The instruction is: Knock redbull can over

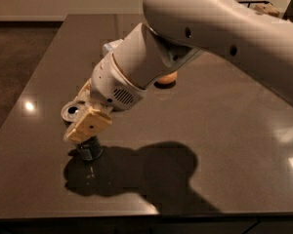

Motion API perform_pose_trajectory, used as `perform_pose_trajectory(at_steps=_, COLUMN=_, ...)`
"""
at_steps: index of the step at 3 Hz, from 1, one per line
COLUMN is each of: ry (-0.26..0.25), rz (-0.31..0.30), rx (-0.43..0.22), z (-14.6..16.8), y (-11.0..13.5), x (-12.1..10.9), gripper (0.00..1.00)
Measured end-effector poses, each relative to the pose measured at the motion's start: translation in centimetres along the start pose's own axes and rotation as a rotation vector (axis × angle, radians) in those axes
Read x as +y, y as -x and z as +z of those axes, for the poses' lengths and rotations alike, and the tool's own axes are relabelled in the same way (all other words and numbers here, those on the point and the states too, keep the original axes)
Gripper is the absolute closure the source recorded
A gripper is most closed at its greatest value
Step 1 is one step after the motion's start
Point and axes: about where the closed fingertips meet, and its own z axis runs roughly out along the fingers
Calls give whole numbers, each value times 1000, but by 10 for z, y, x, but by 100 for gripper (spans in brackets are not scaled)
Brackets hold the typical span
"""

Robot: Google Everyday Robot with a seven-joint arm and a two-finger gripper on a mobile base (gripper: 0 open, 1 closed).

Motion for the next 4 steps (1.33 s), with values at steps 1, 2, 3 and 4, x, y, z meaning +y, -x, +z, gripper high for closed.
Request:
perform_pose_trajectory(at_steps=1, ry=-40, rz=14, rx=59, z=-24, y=-3, x=-13, gripper=88)
perform_pose_trajectory(at_steps=2, ry=-98, rz=30, rx=210, z=-54, y=-24, x=-35, gripper=100)
perform_pose_trajectory(at_steps=3, ry=-142, rz=-23, rx=370, z=-70, y=-43, x=-52, gripper=100)
perform_pose_trajectory(at_steps=4, ry=-165, rz=-105, rx=525, z=-80, y=-58, x=-64, gripper=100)
